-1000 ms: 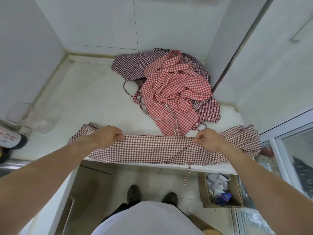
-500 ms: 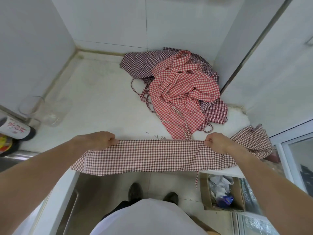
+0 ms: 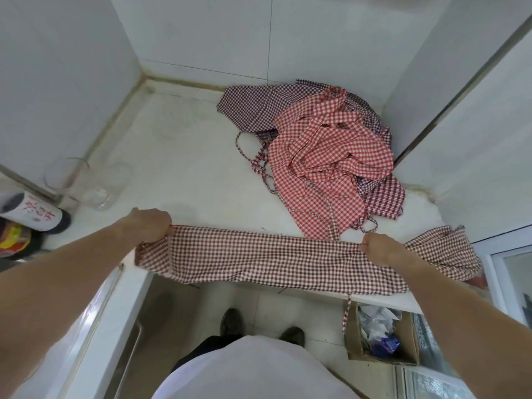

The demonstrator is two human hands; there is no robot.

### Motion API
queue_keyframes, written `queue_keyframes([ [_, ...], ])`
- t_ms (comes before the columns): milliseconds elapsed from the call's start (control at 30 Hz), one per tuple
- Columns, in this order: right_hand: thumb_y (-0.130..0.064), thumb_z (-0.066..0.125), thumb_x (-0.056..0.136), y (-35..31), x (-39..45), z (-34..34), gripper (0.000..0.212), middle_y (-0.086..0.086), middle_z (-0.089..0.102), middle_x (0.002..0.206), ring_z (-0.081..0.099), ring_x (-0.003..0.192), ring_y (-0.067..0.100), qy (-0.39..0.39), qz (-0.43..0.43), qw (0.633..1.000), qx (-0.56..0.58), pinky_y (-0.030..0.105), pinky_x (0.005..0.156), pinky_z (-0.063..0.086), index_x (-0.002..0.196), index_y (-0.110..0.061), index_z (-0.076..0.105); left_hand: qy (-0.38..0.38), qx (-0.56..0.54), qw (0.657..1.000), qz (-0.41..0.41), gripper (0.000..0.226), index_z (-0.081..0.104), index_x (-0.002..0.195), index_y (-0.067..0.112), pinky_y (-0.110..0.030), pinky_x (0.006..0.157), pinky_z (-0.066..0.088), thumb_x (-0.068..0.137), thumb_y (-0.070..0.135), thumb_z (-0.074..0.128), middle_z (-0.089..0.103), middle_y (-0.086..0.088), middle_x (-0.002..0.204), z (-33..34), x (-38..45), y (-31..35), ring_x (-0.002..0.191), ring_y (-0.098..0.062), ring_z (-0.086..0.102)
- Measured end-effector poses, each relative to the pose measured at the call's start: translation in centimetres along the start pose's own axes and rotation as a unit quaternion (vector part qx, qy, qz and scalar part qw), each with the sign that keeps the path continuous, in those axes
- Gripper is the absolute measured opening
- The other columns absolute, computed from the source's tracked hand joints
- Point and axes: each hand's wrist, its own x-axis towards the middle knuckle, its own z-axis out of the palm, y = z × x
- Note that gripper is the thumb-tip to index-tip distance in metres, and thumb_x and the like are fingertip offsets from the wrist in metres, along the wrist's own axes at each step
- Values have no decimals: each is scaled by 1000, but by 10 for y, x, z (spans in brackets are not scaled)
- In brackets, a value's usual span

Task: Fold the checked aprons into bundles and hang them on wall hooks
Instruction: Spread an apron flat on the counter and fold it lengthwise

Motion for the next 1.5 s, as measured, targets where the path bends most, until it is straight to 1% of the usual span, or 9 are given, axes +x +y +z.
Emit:
queue_keyframes([
  [267, -29, 41, 104, -40, 8, 16, 28, 6, 63, 124, 59, 116, 25, 85, -14, 996, -33, 43, 100, 43, 125, -15, 52, 153, -41, 975, -158, 58, 30, 146, 19, -56, 117, 15, 90, 20, 46, 31, -20, 146, -9, 23, 9, 138, -38, 24],
  [433, -16, 41, 101, -75, 16, 21, 26, 3, 63, 118, 63, 107, 22, 132, -44, 979, -151, 44, 101, 41, 123, -15, 54, 246, -144, 958, 36, 58, 30, 147, 19, -59, 119, 16, 93, 31, 47, 27, -16, 154, -6, 24, 102, 143, -35, 21],
  [533, -12, 40, 98, -95, 22, 24, 32, 8, 63, 121, 61, 110, 27, 132, -51, 974, -176, 44, 100, 44, 128, -12, 51, 184, -201, 957, 98, 61, 16, 153, 32, -69, 115, 6, 99, 52, 33, 7, -10, 162, 1, 28, 142, 149, -36, 5],
  [700, -10, 39, 98, -126, 22, 32, 36, 7, 55, 126, 57, 112, 26, 130, -100, 971, -175, 43, 98, 43, 132, -15, 50, 75, -168, 981, 68, 69, -16, 153, 43, -78, 107, -8, 94, 70, 7, -25, -8, 162, 33, 46, 140, 146, -41, -24],
  [933, -17, 55, 96, -154, 24, 52, 21, 15, 57, 113, 57, 105, 34, 226, -92, 969, -22, 50, 86, 47, 114, -7, 58, 117, -145, 982, 22, 73, -13, 156, 29, -74, 110, -10, 98, 53, 22, -20, -20, 161, 31, 41, 134, 146, -45, -21],
  [1067, -16, 60, 93, -154, 28, 53, 17, 15, 60, 106, 60, 97, 35, 230, -105, 967, -15, 51, 82, 48, 108, -7, 60, 215, -156, 956, 125, 69, 2, 157, 19, -64, 119, -1, 99, 39, 33, 0, -21, 164, 22, 22, 184, 151, -40, -3],
  [1233, -32, 42, 104, -149, 26, 45, 32, 11, 54, 124, 52, 117, 31, 209, -136, 968, -10, 48, 98, 40, 125, -10, 51, 76, -163, 979, 95, 72, -29, 151, 26, -65, 114, -14, 100, 59, 10, -33, -15, 158, 41, 22, 229, 145, -35, -31],
  [1400, -36, 73, 84, -90, 16, 53, 35, 11, 57, 105, 57, 98, 31, 331, -132, 934, -32, 51, 87, 50, 106, -12, 61, 29, -142, 987, 76, 72, -44, 140, 28, -68, 111, -18, 97, 62, 3, -49, -14, 148, 39, 28, 232, 137, -33, -43],
  [1500, -58, 47, 93, -40, 10, 64, 48, 8, 58, 101, 56, 96, 29, 351, -105, 930, 1, 50, 88, 48, 102, -13, 62, 13, -143, 987, 73, 72, -45, 138, 29, -66, 111, -19, 97, 63, 3, -51, -12, 146, 35, 27, 233, 136, -32, -45],
])
